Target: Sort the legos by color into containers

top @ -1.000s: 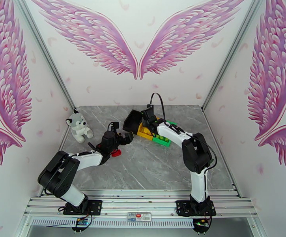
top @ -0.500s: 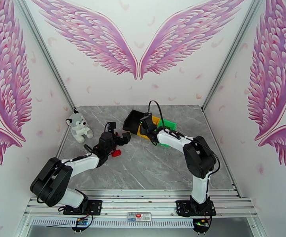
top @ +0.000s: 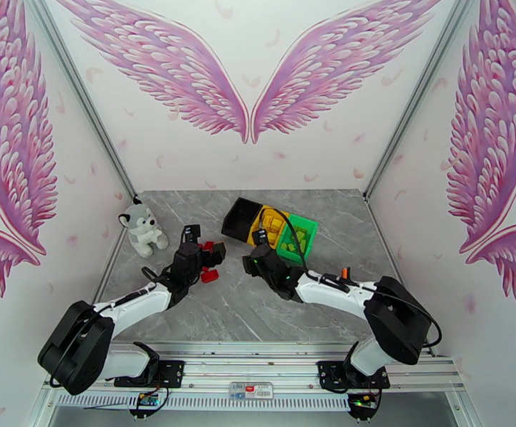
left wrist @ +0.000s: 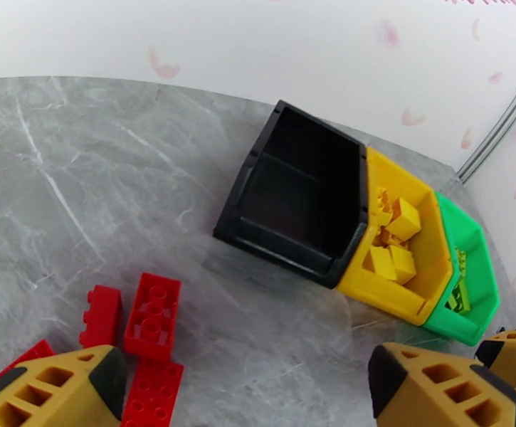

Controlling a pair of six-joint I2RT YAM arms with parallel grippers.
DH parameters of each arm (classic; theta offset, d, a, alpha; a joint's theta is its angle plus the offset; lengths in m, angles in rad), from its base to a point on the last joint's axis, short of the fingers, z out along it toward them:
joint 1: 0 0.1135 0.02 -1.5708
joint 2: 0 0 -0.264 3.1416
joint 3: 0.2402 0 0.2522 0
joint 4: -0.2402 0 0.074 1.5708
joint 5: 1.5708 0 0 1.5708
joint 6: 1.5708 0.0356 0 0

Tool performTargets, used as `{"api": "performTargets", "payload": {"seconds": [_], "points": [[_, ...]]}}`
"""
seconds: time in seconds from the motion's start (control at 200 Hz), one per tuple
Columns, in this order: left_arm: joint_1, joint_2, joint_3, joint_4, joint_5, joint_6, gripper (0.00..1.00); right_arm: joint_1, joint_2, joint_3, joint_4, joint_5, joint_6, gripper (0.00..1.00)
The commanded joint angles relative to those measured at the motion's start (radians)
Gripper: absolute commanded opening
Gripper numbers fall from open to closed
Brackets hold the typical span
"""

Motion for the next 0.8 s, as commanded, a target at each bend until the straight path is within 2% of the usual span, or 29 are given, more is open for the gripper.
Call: {"api": "performTargets", "payload": {"seconds": [0.0, 0.115, 0.255, 0.345, 0.415, 0.655, 0.795], "points": [[-0.015, -0.053, -0.033, -0.108, -0.081, 0.018, 0.94, 0.011, -0.056, -0.080, 0.125, -0.074, 0.000, 0.69], [-0.029, -0.145, -0.070, -0.203, -0.162, 0.008, 0.94, 0.012, -0.074, -0.122, 0.209, -0.098, -0.002, 0.72], [-0.051, -0.313, -0.137, -0.337, -0.261, -0.041, 0.93, 0.012, -0.058, -0.040, 0.194, -0.195, -0.008, 0.72], [-0.057, -0.426, -0.209, -0.415, -0.326, -0.105, 0.99, 0.012, -0.067, -0.032, 0.199, -0.225, -0.017, 0.74], [-0.058, -0.486, -0.263, -0.398, -0.320, -0.145, 0.99, 0.012, -0.089, -0.059, 0.213, -0.235, -0.017, 0.77], [-0.040, -0.429, -0.265, -0.408, -0.459, -0.228, 0.99, 0.015, -0.171, -0.225, 0.307, -0.345, 0.041, 0.80], [0.016, -0.400, -0.262, -0.386, -0.434, -0.233, 0.99, 0.015, -0.214, -0.277, 0.308, -0.350, 0.054, 0.81]]}}
